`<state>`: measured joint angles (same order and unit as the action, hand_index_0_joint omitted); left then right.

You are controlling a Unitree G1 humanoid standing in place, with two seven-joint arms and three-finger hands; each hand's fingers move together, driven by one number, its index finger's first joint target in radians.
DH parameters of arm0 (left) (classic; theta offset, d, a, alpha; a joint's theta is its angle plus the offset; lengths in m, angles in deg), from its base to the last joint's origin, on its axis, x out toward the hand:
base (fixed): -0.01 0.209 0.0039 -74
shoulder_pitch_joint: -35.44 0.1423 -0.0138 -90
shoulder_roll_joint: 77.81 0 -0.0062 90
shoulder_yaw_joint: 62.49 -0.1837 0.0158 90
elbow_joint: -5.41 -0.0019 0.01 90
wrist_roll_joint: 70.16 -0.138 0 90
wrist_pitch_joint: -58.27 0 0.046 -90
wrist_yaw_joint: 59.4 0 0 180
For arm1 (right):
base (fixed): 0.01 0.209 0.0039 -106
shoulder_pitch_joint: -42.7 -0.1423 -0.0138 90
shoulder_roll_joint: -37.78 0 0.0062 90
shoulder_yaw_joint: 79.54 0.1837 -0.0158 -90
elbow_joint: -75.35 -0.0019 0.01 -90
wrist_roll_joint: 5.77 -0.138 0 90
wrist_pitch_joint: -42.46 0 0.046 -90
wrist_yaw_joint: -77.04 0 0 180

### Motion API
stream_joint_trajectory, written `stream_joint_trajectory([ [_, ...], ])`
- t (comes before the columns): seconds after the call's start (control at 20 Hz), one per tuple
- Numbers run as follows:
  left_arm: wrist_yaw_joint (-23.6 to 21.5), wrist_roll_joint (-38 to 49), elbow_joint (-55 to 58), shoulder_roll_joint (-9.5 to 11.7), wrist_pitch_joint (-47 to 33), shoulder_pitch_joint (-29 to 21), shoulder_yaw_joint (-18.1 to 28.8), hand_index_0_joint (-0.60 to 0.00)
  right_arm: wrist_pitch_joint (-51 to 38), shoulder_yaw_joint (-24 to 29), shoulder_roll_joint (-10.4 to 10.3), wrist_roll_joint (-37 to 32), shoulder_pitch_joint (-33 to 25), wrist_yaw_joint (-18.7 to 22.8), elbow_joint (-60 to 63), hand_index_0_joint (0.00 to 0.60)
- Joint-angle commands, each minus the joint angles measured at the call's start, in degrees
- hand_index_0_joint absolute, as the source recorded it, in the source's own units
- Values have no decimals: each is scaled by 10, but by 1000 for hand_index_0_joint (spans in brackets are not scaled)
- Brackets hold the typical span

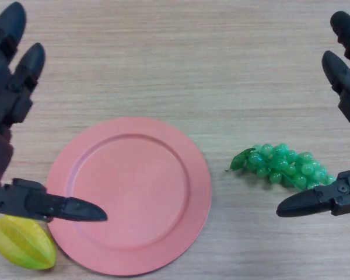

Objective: Pick up the green grapes and place it on the plate

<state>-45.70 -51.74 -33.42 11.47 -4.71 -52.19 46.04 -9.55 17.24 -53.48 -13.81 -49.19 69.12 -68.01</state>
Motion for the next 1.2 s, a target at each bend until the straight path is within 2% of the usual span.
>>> stream_joint_trajectory([
  [0.05, -1, -5, 37, 12, -58, -12, 18, 0, -83, 41, 9, 0, -13, 2, -30, 0],
  [0.25, 8, 4, 27, 8, -65, -6, 26, 0, -87, 37, 11, 6, -18, 3, -16, 0],
  [0.45, 14, -5, -5, 2, -105, 4, 18, 0, -85, 25, 27, 44, -50, 1, 44, 0],
  [0.5, 12, -10, -8, 1, -111, 6, 16, 0, -133, 7, 39, 101, -62, -15, 102, 0],
  [0.7, 12, -14, 9, -2, -106, 11, 12, 0, -248, -8, 49, 230, -115, -62, 264, 0],
  [0.9, 15, 12, 13, 1, -101, 10, 34, 0, -352, -13, 64, 301, -164, -53, 441, 0],
  [1.2, 12, 18, -1, 1, -113, 13, 44, 0, -404, -49, 56, 397, -198, -46, 598, 0],
])
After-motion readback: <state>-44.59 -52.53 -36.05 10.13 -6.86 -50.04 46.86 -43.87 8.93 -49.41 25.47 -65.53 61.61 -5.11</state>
